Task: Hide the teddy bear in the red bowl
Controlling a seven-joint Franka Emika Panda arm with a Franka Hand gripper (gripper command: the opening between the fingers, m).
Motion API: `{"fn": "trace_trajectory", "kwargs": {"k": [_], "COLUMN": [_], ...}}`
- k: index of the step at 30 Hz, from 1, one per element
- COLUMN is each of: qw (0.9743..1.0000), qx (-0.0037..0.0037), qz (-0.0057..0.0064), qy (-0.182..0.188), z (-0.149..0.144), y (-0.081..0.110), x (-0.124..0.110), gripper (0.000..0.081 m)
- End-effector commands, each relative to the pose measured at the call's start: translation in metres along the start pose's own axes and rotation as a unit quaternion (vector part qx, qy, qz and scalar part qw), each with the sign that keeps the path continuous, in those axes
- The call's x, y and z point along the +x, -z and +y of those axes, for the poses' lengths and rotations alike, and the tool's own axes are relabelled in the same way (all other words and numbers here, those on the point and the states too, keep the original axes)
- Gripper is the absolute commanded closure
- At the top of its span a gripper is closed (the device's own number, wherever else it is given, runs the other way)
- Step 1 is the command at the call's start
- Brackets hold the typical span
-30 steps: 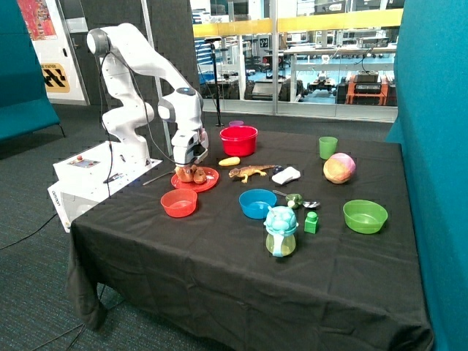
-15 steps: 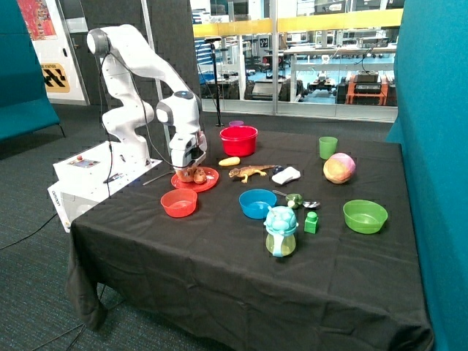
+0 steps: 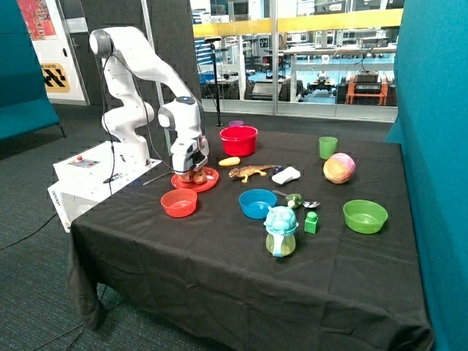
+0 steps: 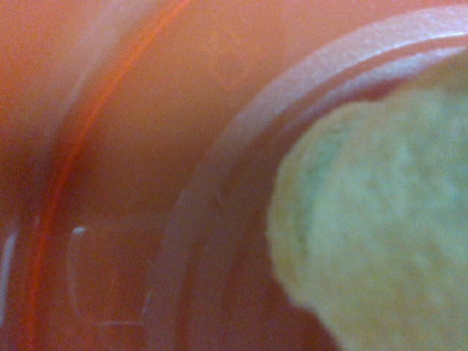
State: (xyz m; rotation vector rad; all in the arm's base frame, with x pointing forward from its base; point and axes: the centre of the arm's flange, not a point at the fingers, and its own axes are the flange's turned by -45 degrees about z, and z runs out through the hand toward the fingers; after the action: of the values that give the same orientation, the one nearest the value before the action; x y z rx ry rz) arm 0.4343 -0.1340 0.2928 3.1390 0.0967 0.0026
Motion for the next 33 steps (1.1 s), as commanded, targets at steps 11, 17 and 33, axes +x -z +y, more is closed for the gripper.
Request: {"fn": "trace_trajectory", "kwargs": {"k": [11,17,33], "qw": [0.9998,0.9996,0.9999], "qx": [0.00058,0.00058,0.00059], "qz": [-0.0008,-0.0008,-0.0008], "qy": [-0.021,-0.028,-0.011], "z": [-0.008,-0.002,-0.007], "y": [-0.006,-0.004,0.013], "x": [0.001,-0.001,0.0], "gripper": [0.0807,0.0808,0.0808]}}
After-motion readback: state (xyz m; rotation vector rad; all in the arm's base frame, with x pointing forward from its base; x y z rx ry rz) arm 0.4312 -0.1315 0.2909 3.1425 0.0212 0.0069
